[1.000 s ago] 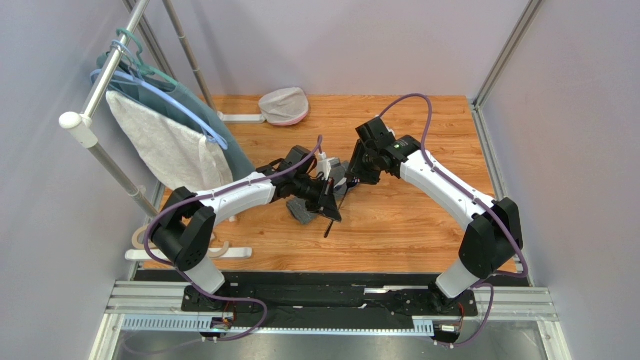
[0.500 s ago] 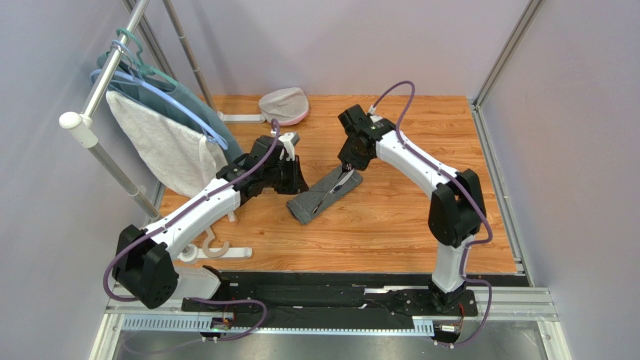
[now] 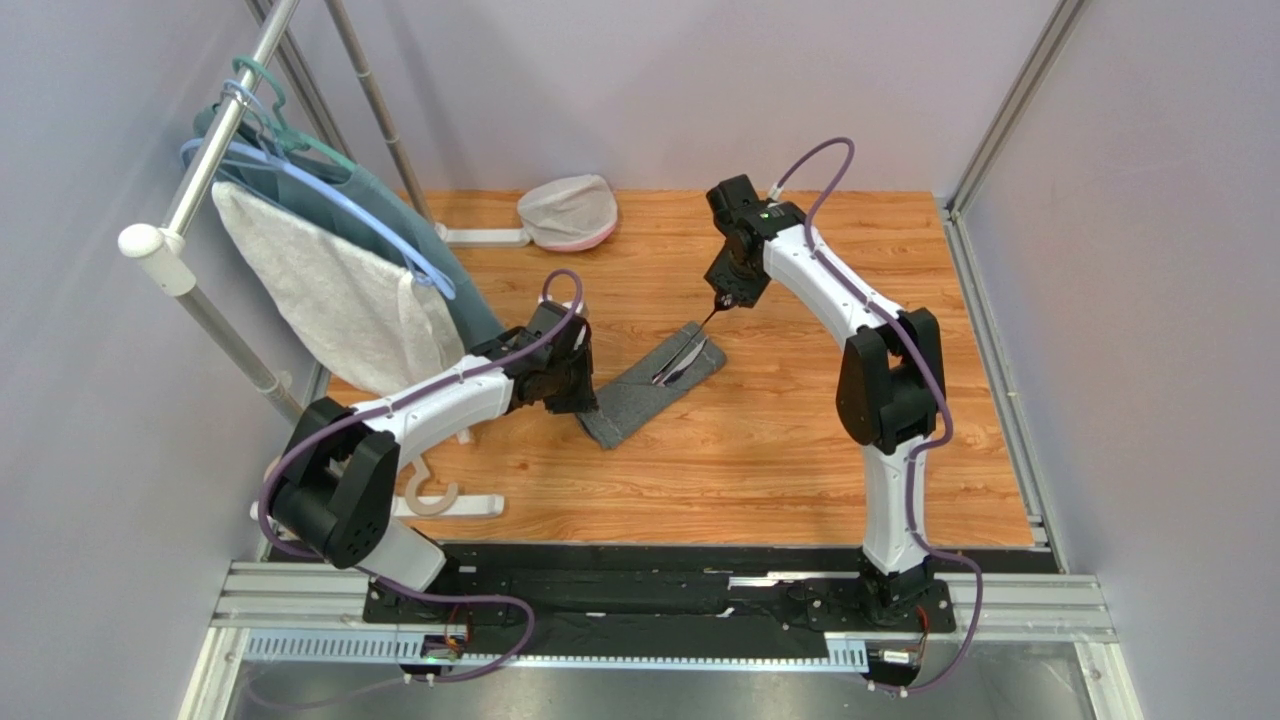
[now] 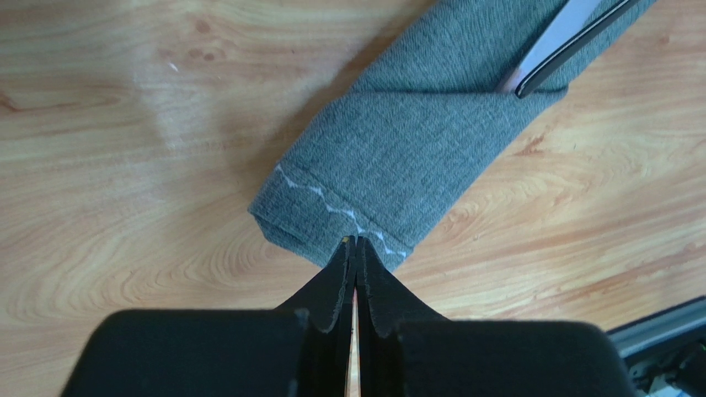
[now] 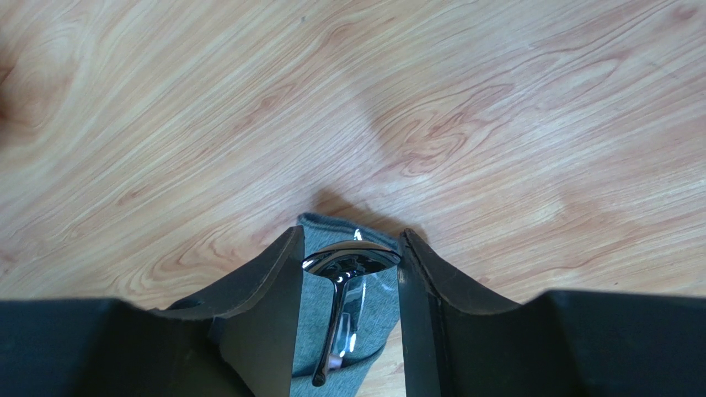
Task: Fold the napkin into a case and place the utensils inside
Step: Insert the spoon into the folded napkin.
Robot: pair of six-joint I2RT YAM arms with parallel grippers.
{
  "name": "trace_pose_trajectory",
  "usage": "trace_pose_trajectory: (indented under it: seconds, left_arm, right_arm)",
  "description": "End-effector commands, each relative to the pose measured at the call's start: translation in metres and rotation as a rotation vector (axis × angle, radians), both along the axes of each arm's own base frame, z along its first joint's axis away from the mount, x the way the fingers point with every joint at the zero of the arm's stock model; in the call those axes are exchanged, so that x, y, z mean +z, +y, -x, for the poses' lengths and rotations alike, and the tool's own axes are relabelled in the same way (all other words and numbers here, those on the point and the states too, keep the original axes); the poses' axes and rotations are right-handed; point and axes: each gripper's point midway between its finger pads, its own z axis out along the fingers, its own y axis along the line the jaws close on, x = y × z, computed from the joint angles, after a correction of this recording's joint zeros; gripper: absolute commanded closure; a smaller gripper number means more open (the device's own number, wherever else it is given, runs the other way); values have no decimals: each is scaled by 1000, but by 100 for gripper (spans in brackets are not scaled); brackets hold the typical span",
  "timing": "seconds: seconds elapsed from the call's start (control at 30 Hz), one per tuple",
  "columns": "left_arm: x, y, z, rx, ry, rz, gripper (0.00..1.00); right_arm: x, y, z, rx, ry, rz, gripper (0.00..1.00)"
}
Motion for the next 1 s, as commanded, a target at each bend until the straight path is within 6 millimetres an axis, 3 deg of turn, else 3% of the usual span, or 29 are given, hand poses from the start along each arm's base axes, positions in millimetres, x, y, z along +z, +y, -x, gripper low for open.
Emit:
trace_pose_trajectory:
  seconds: [0.0, 0.43, 0.97]
  left_arm:
    - [0, 0, -19, 43, -55, -5, 96]
    - [-30, 15, -14, 81, -23, -77, 97]
    - [-31, 12, -12, 73, -23, -52, 99]
  right_arm:
    - [5, -3, -12, -4, -27, 26, 100]
    - [-12, 11, -17, -24, 14, -36, 100]
    - [-25, 70, 26, 22, 113, -105, 100]
